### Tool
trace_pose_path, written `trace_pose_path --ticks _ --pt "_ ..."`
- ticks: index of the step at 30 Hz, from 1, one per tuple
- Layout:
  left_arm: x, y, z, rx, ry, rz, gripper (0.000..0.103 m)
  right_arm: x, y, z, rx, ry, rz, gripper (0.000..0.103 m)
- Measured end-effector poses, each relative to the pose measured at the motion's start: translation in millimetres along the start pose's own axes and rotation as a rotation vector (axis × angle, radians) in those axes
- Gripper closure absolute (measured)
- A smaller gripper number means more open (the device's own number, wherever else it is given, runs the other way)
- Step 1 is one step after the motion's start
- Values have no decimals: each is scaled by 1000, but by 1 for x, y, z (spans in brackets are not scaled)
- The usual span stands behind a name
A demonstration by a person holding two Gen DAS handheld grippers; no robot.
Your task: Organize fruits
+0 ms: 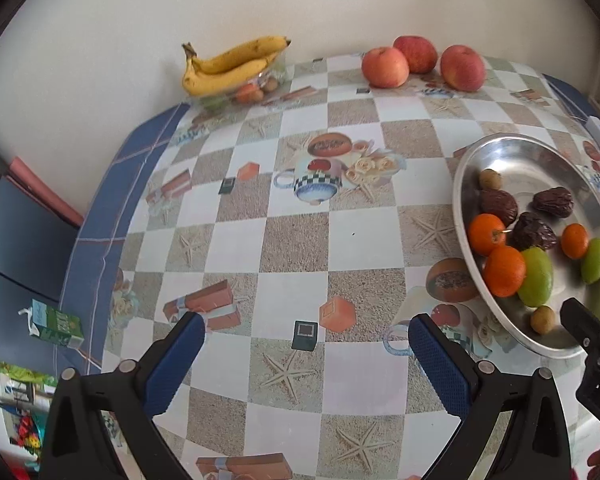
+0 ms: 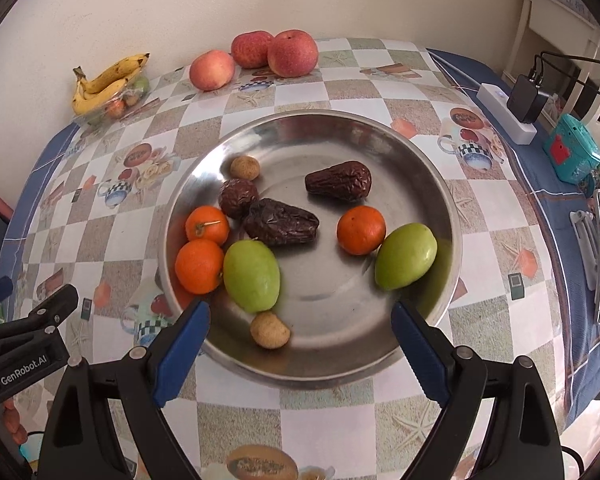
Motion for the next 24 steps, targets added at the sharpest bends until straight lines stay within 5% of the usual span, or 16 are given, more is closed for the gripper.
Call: trace_pose_path --ticks 6,24 --pt "6 -17 12 81 50 -82 0 0 -17 5 19 3 -40 11" --pt "-2 -17 10 -25 5 -42 0 7 -27 8 19 0 -85 11"
Point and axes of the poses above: each gripper's, at about its wrist camera, not at the fingertips, and y roughly the way its jaws point, z to its left, x to its top, the point moved 10 cm from there along y, roughly the way its jaws point, and after that the axes turned 4 degrees about -z, right-handed, at the moved point
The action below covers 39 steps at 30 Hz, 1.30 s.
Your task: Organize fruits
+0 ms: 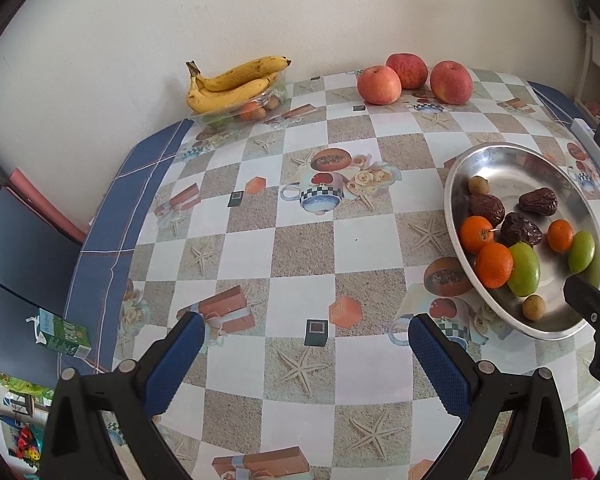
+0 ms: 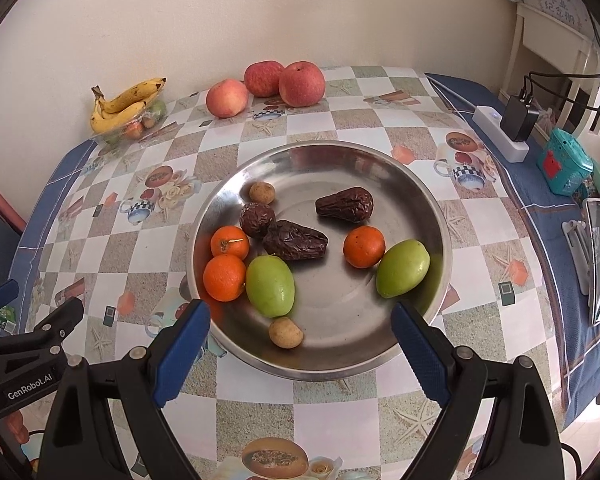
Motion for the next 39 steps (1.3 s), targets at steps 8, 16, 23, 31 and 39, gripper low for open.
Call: trace_pose_path --ticks 8,16,23,31,39 --pt "-1 3 5 -15 -39 15 0 -2 1 3 -4 -24 11 11" --pt "0 4 11 -17 -78 18 0 -2 1 3 -5 -26 12 11" --pt "-2 5 12 -30 -93 26 0 -3 2 2 -5 -34 14 11" --pt "-2 6 13 -36 -106 31 0 -3 2 2 -8 -43 20 11" --pt "-2 6 14 -36 -107 30 0 -3 2 3 -9 -43 20 11"
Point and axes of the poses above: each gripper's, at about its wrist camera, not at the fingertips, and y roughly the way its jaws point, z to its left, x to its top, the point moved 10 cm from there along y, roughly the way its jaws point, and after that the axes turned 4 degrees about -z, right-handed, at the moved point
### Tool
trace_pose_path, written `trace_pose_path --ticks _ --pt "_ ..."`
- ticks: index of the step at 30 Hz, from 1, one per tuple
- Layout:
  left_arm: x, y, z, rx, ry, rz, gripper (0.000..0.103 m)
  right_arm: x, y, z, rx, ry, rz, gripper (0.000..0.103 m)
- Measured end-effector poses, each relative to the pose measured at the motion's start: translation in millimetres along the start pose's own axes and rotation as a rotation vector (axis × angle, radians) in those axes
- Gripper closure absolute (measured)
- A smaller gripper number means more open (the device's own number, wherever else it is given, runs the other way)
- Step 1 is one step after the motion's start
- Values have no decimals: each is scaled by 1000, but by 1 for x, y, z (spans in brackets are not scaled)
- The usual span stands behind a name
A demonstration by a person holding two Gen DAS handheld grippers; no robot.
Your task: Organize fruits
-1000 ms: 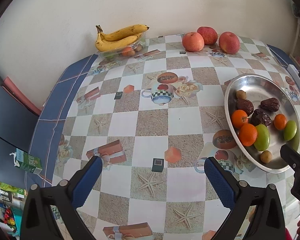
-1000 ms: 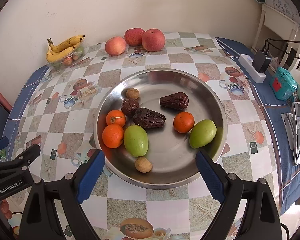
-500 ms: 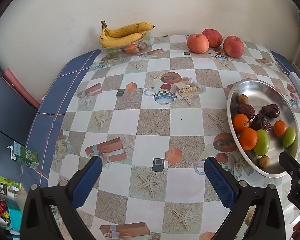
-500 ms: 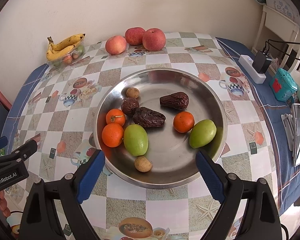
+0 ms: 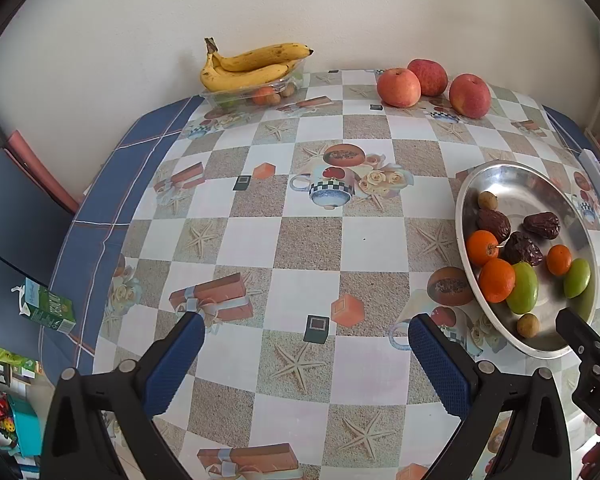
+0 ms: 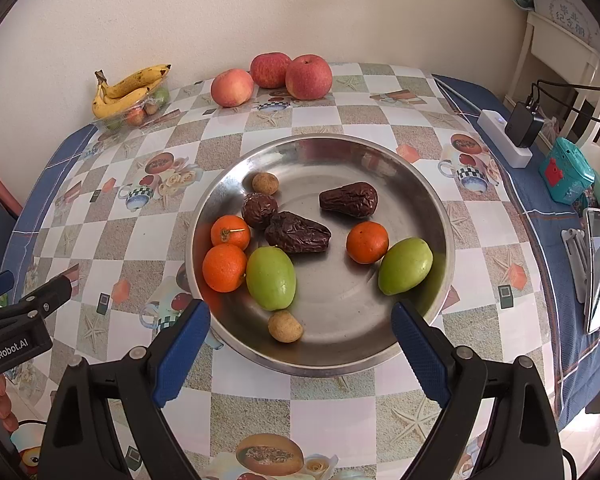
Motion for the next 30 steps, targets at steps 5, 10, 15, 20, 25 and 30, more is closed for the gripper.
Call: trace_pose_path --ticks 5,10,15,20,25,30 --pt "0 0 0 -1 0 1 0 0 0 0 0 -1 2 11" --pt "0 0 0 0 0 0 0 0 1 0 0 -3 4 11" --pt "-1 0 0 0 -1 2 0 -1 1 1 0 -7 7 11" --pt "0 1 -1 0 -1 2 0 -2 3 1 -1 -11 12 11" --pt "-1 1 1 2 -4 4 0 -2 3 1 -2 -11 13 11" --pt "-2 2 1 8 -7 5 0 -4 6 0 -5 -9 27 11"
Point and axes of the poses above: each gripper's, at about its wrist camera, not at the fingertips, and y roughly the way its jaws point, z to its left, x to its top, the point moved 10 cm from there along y, roughly the way its jaws point, and after that the axes turned 4 degrees about -z, right-handed, at the moved point
